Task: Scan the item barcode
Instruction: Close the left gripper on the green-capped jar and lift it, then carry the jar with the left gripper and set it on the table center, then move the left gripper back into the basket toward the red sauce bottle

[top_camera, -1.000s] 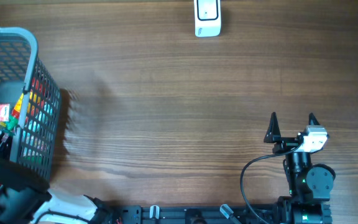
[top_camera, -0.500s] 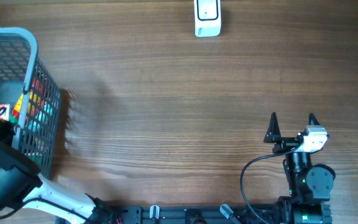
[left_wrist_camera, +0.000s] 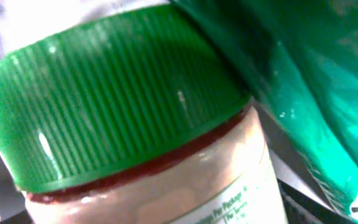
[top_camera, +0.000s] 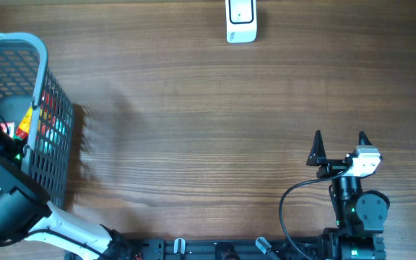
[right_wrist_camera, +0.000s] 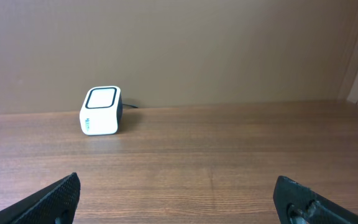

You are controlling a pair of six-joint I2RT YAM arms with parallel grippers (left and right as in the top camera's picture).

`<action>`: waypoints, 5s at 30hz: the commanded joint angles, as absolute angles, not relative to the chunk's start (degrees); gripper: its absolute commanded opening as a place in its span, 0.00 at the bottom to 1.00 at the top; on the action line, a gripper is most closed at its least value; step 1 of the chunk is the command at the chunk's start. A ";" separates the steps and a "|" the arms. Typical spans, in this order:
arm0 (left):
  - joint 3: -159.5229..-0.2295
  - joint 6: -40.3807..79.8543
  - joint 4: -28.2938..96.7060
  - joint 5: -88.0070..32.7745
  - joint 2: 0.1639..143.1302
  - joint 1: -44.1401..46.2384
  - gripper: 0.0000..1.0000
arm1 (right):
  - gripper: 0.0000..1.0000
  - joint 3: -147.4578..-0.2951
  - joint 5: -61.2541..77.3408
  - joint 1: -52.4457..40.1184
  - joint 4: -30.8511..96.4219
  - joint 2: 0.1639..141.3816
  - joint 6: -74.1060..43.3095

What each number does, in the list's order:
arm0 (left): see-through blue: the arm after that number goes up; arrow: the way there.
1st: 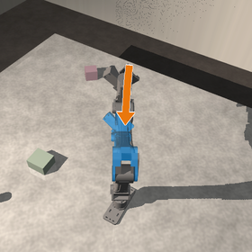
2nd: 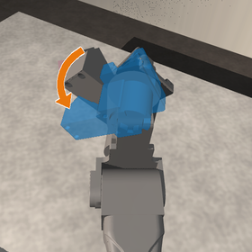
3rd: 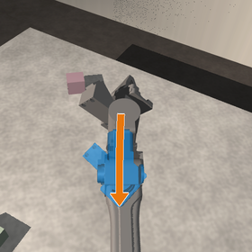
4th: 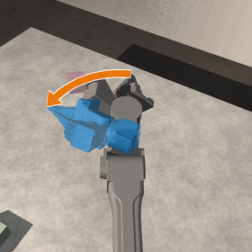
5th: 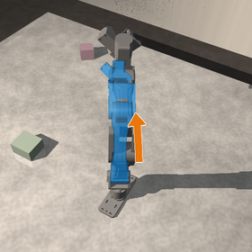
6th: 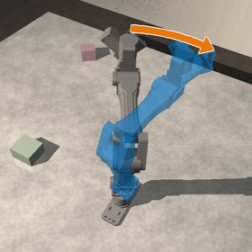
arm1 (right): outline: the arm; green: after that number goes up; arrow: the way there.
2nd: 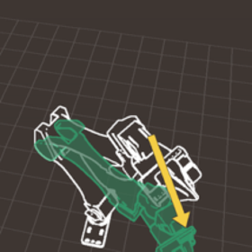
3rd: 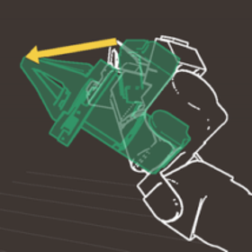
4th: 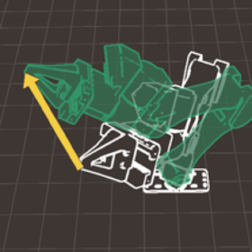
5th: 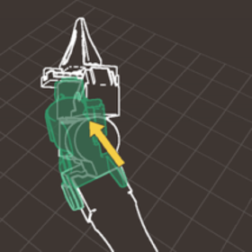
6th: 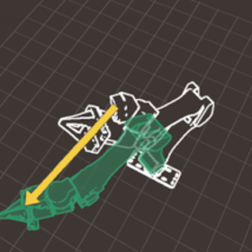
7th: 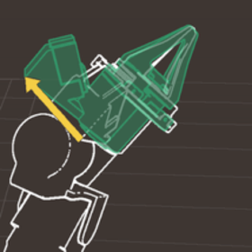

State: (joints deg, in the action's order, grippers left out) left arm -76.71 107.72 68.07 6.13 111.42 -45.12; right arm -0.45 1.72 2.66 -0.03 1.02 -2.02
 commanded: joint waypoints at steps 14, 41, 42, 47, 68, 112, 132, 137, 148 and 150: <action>-82.28 73.76 69.49 8.86 103.18 -50.92 0.54 | 1.00 -0.30 2.68 2.31 -0.14 1.02 -1.52; -88.86 51.20 55.90 -16.51 67.81 -45.58 0.54 | 1.00 -0.30 2.68 2.31 -0.14 1.02 -1.52; -88.86 49.78 55.16 -16.51 66.67 -43.94 0.54 | 1.00 -0.30 2.68 2.31 -0.14 1.02 -1.52; -88.86 44.56 52.16 -16.16 63.66 -35.22 0.54 | 1.00 -0.30 2.68 2.31 -0.14 1.02 -1.50; -88.84 29.30 50.61 -1.78 64.77 -5.87 0.56 | 1.00 -0.30 2.68 2.31 -0.14 1.02 -1.52; -88.86 29.36 59.77 -0.95 119.35 37.76 1.00 | 1.00 -0.30 2.66 2.31 -0.14 1.02 -1.52; -97.80 29.10 68.18 24.27 95.00 28.10 1.00 | 1.00 -0.30 2.68 2.31 -0.14 1.02 -1.50; -97.80 29.10 68.12 31.35 87.29 24.99 1.00 | 0.99 -0.30 2.68 2.31 -0.14 1.02 -1.50; -97.80 30.55 65.67 36.56 73.17 11.46 1.00 | 1.00 -0.30 2.68 2.31 -0.14 1.02 -1.52; -97.80 30.70 64.49 36.27 71.07 6.61 1.00 | 0.99 -0.30 2.68 2.31 -0.14 1.02 -1.50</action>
